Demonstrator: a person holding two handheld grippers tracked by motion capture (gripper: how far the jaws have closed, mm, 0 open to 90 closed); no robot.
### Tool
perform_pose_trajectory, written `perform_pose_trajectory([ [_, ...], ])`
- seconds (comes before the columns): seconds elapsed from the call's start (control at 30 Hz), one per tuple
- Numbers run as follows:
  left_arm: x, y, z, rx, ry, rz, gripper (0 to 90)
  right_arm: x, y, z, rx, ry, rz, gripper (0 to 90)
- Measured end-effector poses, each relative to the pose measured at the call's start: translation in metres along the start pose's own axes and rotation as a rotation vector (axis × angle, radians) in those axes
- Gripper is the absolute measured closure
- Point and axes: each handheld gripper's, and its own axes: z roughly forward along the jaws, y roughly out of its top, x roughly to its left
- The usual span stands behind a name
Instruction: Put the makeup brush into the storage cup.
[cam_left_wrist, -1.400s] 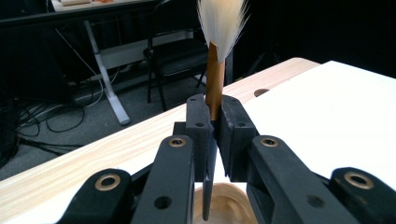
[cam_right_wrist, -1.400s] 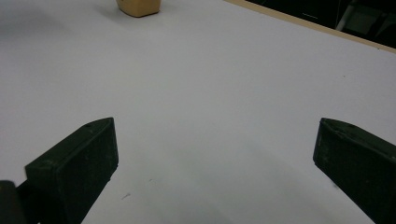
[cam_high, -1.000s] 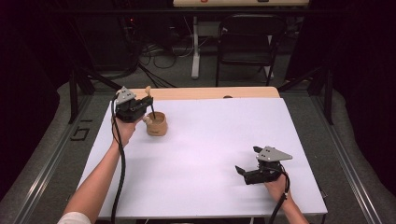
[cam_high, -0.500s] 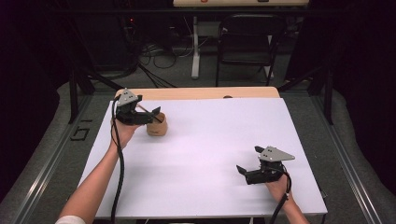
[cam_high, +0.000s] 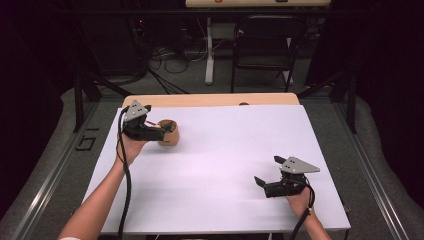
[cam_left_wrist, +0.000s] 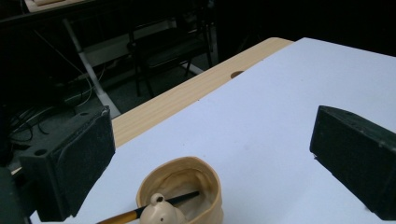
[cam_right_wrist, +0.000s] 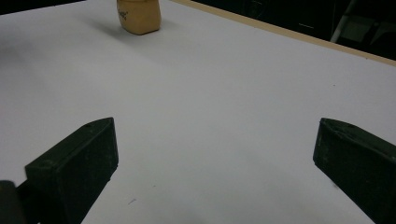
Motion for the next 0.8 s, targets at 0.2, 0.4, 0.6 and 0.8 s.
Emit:
perform_pose_trajectory([
  [0.2, -0.008, -0.005, -0.012, -0.008, -0.013, 0.016, 0.1, 0.0, 0.001, -0.002, -0.022, 0.001, 0.003, 0.0],
  [0.4, -0.02, -0.012, -0.028, -0.023, -0.04, 0.047, 0.5, 0.0, 0.002, -0.004, -0.026, -0.002, 0.004, 0.0],
  [0.6, -0.03, -0.023, -0.04, -0.029, -0.076, 0.064, 0.6, 0.0, 0.002, -0.005, -0.038, 0.012, 0.004, 0.0],
  [0.8, -0.036, -0.039, -0.048, -0.044, -0.089, 0.071, 0.9, 0.001, 0.003, -0.005, -0.039, 0.023, -0.002, 0.0],
])
